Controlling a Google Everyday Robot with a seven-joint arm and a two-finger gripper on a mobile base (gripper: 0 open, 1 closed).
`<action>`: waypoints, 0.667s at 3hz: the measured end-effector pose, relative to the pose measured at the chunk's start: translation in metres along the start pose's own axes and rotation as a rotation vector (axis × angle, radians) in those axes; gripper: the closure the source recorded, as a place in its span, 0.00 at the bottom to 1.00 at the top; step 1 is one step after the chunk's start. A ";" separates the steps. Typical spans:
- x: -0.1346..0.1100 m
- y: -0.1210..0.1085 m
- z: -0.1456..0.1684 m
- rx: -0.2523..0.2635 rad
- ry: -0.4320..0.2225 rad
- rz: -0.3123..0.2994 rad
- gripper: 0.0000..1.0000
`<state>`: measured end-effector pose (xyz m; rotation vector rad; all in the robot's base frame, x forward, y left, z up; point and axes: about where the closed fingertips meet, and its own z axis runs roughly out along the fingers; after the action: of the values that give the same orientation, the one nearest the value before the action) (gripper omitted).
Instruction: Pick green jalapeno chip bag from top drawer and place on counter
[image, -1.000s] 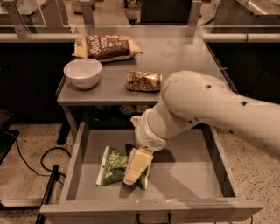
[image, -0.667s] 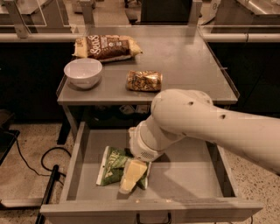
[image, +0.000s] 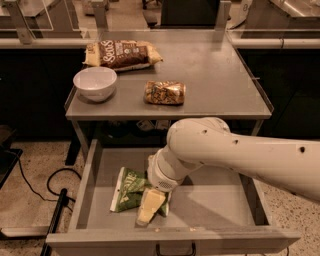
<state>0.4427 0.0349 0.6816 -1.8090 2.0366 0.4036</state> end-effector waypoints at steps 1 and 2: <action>0.007 -0.014 0.017 0.002 -0.001 -0.006 0.00; 0.014 -0.028 0.034 0.001 -0.007 -0.016 0.00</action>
Offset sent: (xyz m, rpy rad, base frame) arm 0.0480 -0.0007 -0.0563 0.0134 -0.0139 0.0220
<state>0.4725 0.0350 0.6460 -1.8196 2.0154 0.4034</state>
